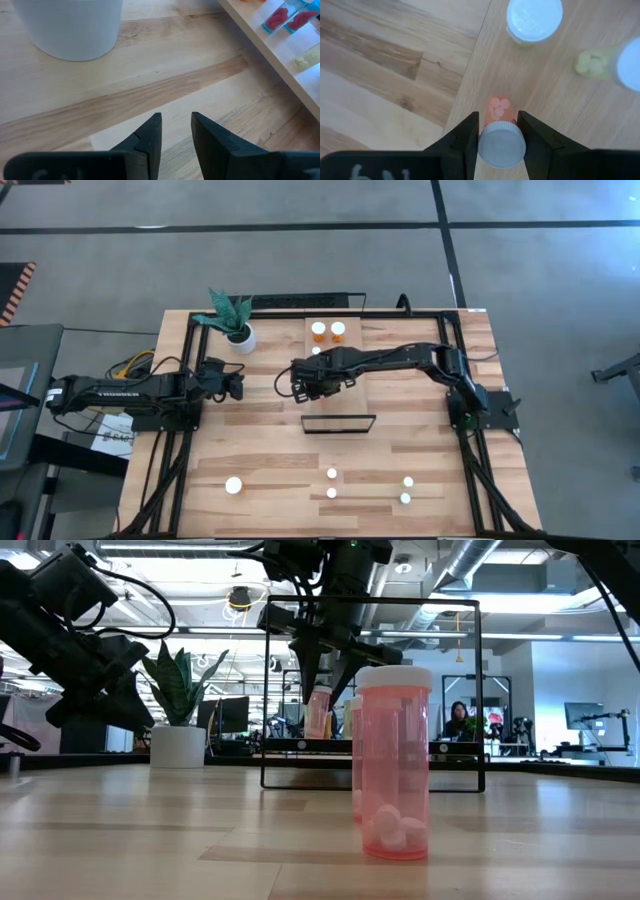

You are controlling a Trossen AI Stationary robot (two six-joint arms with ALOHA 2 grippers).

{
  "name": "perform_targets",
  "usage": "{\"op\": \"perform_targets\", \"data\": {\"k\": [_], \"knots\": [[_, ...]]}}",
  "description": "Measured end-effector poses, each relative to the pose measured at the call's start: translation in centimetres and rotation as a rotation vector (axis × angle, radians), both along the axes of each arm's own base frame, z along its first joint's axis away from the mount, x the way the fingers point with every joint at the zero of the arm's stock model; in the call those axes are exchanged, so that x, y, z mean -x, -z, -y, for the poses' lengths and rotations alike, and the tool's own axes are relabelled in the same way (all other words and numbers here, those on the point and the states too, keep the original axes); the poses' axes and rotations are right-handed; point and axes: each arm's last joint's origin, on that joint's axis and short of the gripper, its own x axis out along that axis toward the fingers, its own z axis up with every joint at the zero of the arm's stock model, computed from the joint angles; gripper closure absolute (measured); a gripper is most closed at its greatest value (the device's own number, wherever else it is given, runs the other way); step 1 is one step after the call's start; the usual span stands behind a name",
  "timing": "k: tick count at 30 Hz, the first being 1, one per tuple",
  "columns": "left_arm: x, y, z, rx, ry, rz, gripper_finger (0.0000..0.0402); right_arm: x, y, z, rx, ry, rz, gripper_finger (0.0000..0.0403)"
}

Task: Pick and place medicine bottles onto shelf by color
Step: Put the top pink pill bottle on the shelf

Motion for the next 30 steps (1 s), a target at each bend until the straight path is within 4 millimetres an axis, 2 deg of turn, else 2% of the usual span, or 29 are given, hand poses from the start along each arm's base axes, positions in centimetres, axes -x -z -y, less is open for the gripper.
{"op": "perform_targets", "data": {"k": [30], "knots": [[0.00, 0.00, 0.00, 0.000, 0.000, 0.000, 0.0310, -0.03, 0.38, -0.09, 0.001, -0.013, 0.000, 0.0256]]}}
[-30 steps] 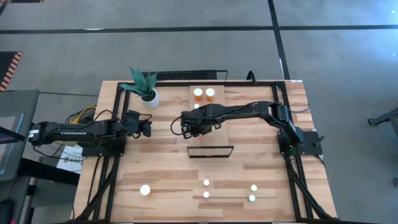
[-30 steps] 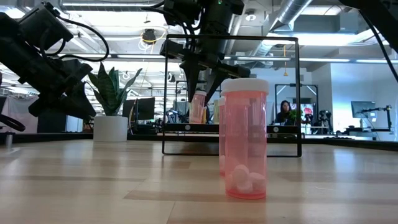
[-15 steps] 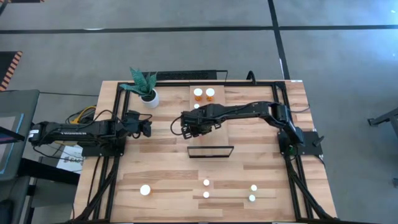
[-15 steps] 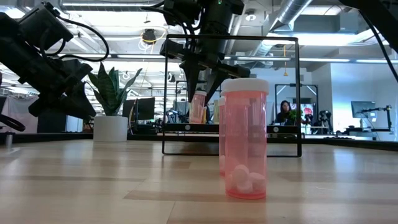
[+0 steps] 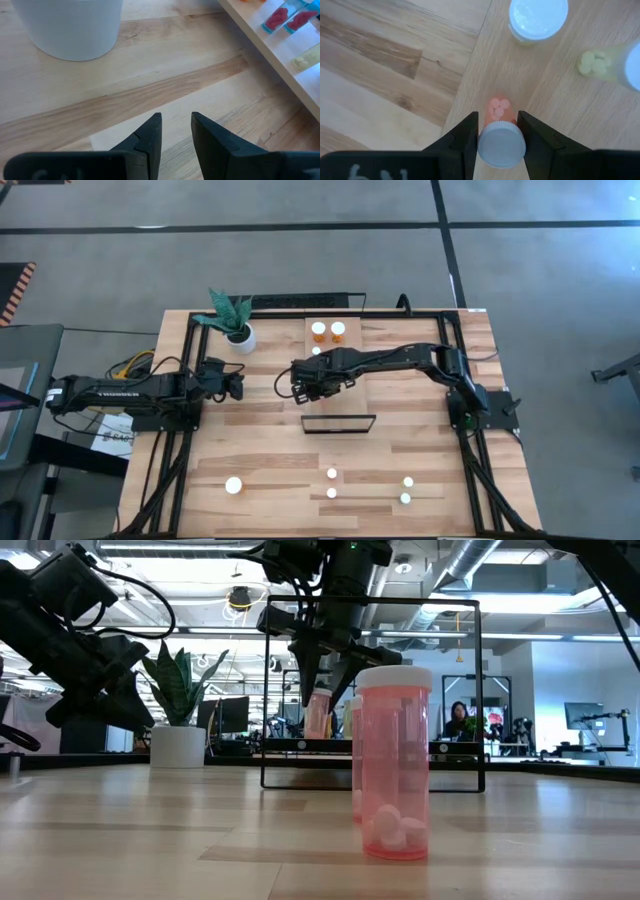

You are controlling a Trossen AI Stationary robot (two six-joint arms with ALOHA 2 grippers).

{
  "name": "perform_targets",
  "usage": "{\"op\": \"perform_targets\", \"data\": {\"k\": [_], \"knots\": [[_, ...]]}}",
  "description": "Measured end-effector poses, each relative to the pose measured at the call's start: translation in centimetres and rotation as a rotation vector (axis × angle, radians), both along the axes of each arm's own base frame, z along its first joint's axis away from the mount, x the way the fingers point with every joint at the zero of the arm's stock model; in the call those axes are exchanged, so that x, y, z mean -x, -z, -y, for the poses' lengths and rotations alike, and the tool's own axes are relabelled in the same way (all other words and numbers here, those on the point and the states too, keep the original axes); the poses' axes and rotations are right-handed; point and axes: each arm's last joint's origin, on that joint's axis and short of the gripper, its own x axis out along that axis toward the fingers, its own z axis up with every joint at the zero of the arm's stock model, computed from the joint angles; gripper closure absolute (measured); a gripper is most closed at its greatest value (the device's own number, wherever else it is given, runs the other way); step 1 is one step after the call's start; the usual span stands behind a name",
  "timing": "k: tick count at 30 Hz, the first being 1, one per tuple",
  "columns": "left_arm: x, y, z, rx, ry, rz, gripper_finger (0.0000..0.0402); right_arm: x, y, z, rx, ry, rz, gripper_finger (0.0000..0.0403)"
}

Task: Pick and place medicine bottles onto shelf by color
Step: Put the top pink pill bottle on the shelf

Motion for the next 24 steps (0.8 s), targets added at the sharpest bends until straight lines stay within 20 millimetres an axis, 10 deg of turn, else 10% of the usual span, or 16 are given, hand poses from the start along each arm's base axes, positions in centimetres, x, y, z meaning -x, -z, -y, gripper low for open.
{"op": "perform_targets", "data": {"k": [24], "knots": [[0.0, 0.0, 0.0, -0.001, -0.001, 0.000, 0.0310, -0.5, 1.4, 0.4, -0.005, -0.008, -0.025, 0.0255]]}}
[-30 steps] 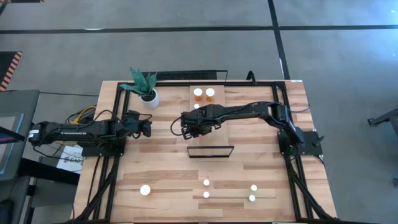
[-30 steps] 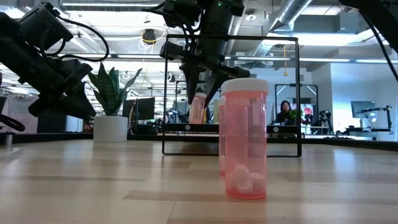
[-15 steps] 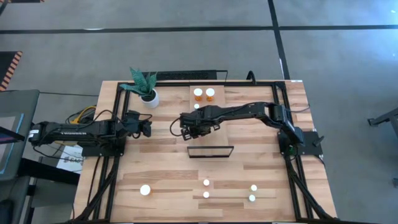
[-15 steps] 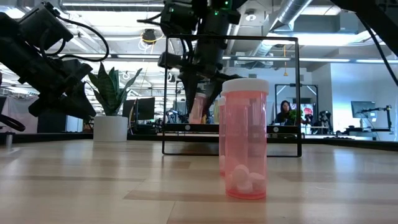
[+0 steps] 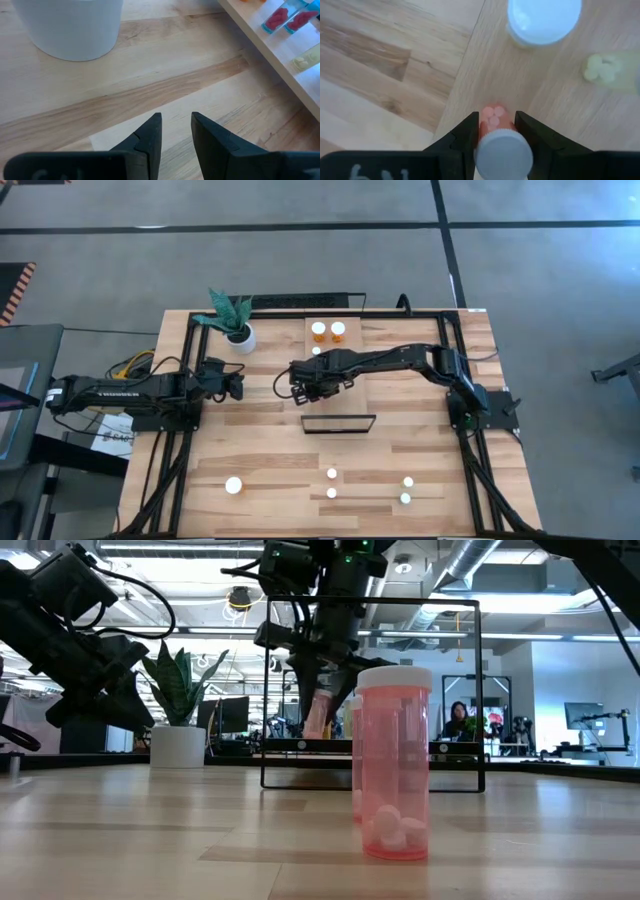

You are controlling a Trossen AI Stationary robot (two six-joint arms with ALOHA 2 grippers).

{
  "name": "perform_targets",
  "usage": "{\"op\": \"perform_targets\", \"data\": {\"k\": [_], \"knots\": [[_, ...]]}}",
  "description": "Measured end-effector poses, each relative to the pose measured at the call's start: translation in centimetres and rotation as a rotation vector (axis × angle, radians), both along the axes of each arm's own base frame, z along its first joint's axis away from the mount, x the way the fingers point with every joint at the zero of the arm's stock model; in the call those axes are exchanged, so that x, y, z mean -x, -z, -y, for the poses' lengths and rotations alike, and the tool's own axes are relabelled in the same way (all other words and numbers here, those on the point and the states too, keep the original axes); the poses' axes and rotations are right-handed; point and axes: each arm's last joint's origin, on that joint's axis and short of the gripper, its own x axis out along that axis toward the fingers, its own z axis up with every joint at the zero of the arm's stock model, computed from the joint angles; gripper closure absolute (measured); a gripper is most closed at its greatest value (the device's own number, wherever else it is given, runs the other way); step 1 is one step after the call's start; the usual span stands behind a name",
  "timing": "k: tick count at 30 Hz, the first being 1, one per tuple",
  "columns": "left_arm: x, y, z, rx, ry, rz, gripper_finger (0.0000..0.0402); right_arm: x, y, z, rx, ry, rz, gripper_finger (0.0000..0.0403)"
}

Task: Pick and place medicine bottles onto shelf by color
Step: Put the top pink pill bottle on the shelf

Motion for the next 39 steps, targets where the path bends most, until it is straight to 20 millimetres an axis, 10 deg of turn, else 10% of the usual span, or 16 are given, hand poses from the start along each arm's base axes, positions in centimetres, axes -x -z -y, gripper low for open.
{"op": "perform_targets", "data": {"k": [22, 39], "knots": [[0.00, 0.00, 0.00, -0.001, 0.000, 0.000, 0.0310, -0.02, -0.01, -0.03, 0.005, -0.008, 0.002, 0.0251], [0.00, 0.00, 0.00, -0.001, -0.001, 0.000, 0.0310, -0.18, -0.39, 0.00, 0.029, 0.006, 0.016, 0.0158]]}}
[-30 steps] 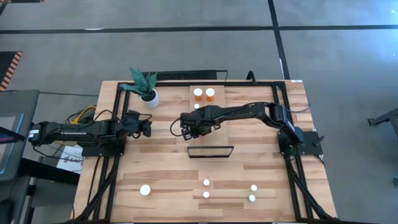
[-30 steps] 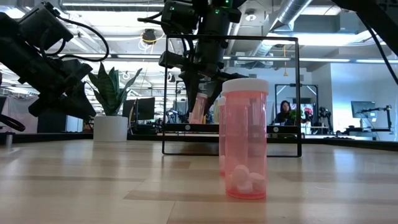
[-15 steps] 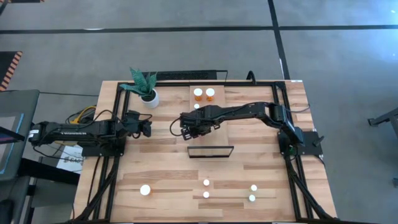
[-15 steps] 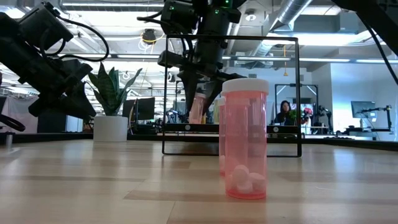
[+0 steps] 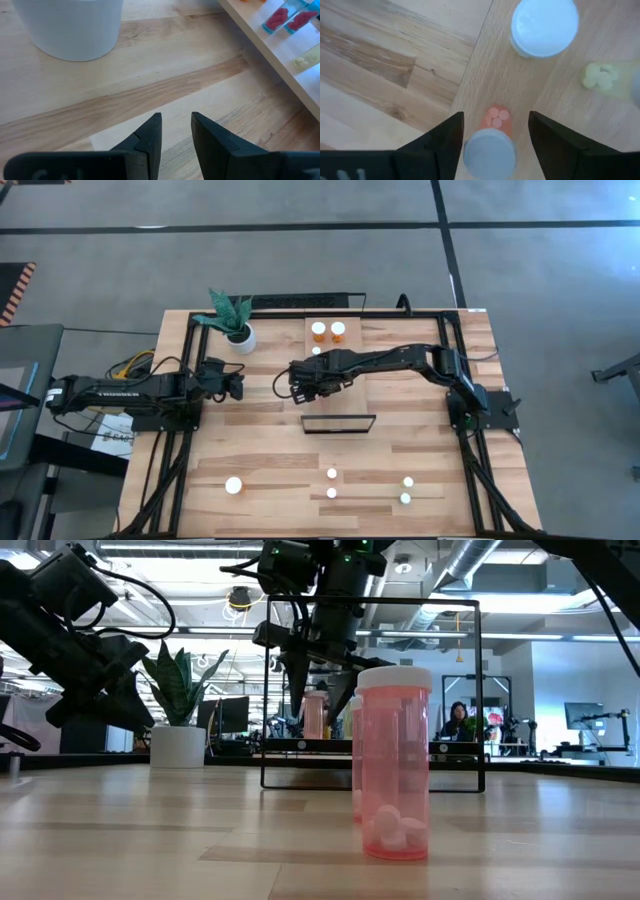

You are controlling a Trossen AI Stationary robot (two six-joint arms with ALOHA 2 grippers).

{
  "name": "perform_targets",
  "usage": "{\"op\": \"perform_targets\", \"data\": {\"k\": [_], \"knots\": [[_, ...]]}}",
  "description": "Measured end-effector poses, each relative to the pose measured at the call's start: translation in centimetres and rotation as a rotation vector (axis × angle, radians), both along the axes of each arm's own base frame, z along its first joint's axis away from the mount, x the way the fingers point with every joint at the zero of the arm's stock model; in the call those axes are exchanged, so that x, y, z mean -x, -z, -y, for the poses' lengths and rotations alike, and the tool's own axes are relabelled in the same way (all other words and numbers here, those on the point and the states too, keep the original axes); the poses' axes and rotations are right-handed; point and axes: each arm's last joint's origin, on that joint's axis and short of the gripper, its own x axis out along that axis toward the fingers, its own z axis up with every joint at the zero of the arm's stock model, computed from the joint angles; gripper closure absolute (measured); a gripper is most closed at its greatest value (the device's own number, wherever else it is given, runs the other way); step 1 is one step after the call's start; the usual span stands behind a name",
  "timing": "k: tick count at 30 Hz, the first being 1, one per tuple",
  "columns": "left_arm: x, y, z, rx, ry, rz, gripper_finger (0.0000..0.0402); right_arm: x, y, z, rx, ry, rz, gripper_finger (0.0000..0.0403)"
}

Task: Pick and place medicine bottles onto shelf by color
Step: Put the top pink pill bottle on the shelf, then put the top pink pill bottle on the shelf aligned with the other pink pill bottle

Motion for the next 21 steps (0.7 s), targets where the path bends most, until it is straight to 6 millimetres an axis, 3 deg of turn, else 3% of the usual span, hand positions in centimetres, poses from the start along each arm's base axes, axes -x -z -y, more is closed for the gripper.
{"op": "perform_targets", "data": {"k": [8, 21], "knots": [[0.0, 0.0, 0.0, 0.000, 0.000, 0.000, 0.0310, 0.1, -2.6, -1.0, 0.002, -0.019, -0.009, 0.0147], [0.0, 0.0, 0.0, 0.000, 0.000, 0.000, 0.0310, 1.3, -3.6, -1.4, -0.008, 0.003, -0.072, 0.0147]]}}
